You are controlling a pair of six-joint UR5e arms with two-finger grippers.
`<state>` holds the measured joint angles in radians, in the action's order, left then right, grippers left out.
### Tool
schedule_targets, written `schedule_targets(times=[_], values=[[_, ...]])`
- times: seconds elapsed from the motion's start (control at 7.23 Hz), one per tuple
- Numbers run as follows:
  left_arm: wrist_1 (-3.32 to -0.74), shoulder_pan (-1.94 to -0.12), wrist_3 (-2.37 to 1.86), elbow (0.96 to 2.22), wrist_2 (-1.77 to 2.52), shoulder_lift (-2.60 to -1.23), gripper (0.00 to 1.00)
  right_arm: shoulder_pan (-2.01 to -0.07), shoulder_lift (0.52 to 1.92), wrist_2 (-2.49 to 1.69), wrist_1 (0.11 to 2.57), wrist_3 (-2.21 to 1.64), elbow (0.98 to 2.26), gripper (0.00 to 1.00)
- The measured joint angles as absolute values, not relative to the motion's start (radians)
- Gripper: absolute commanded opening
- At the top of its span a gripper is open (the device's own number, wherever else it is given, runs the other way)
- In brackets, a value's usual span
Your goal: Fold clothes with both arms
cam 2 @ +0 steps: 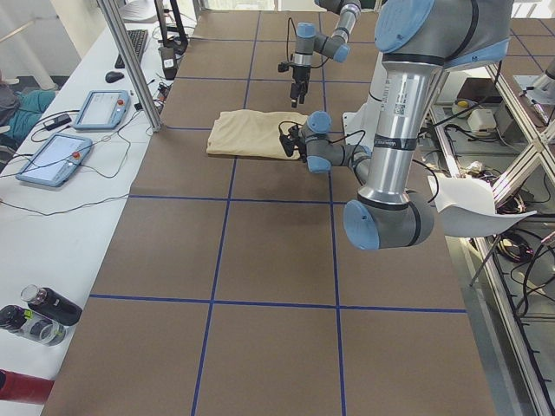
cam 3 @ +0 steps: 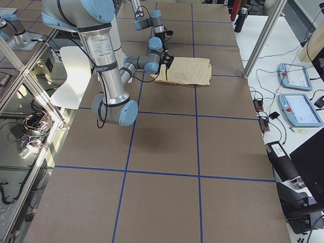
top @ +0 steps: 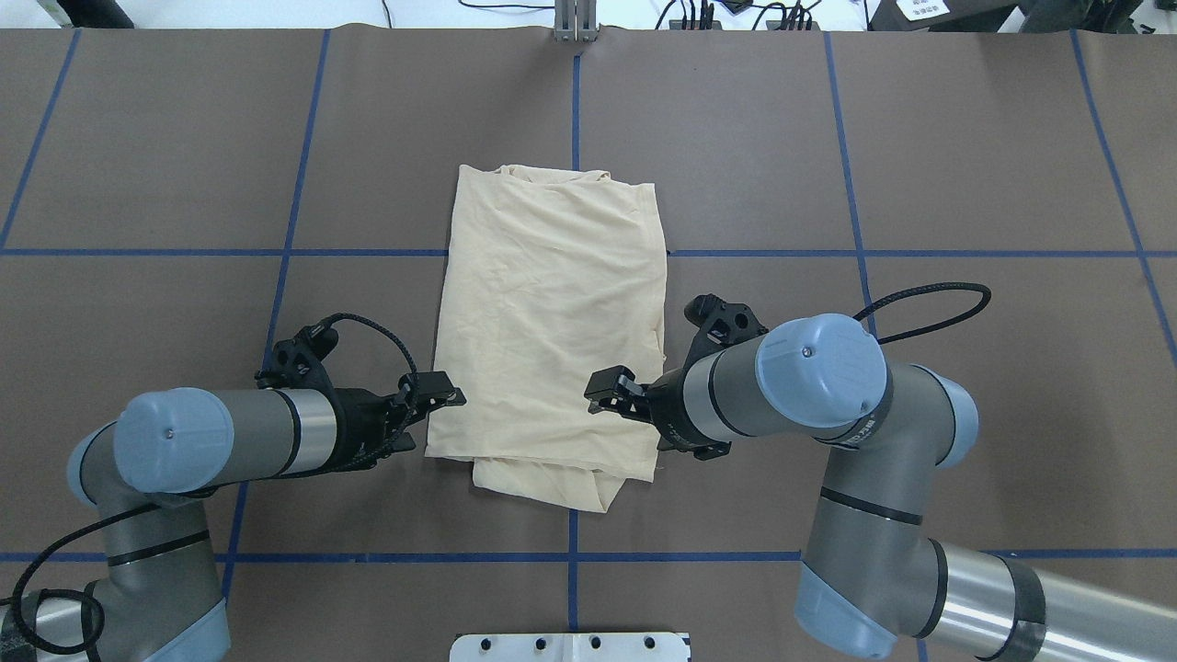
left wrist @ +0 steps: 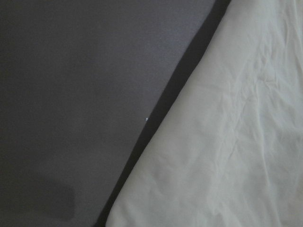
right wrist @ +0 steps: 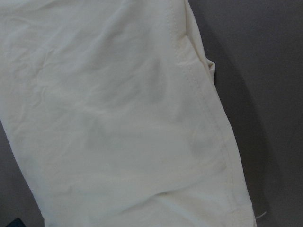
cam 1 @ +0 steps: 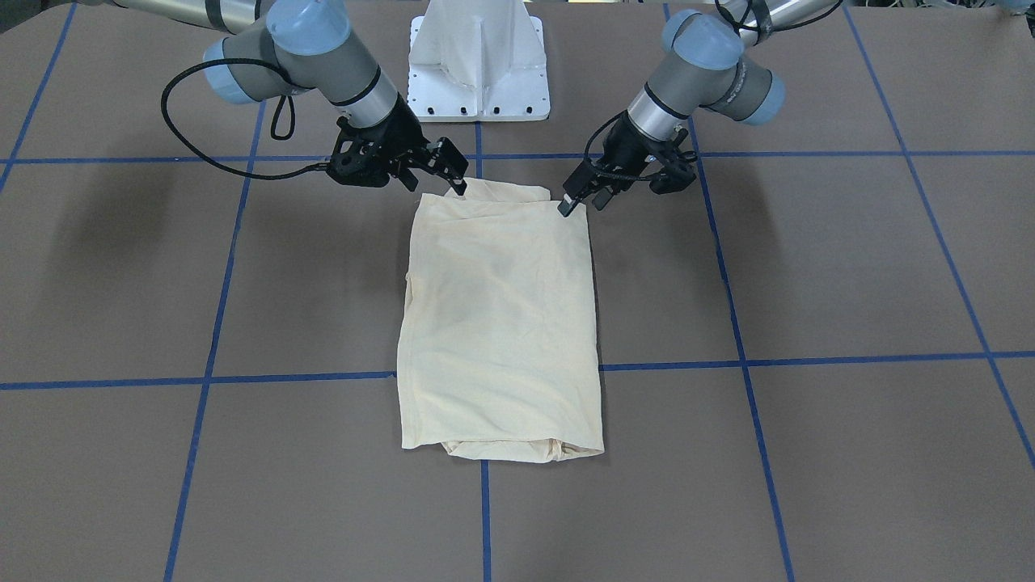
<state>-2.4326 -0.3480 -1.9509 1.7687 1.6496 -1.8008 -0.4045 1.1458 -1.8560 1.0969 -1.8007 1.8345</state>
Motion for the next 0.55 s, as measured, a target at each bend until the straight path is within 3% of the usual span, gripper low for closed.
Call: schedule_targets(times=[0.55], values=[[-2.406,-0.327,-1.95,1.767,1.645,-1.813,0.95,-0.408,1.149,-1.859,1.097,-1.799,1.836,1.0]])
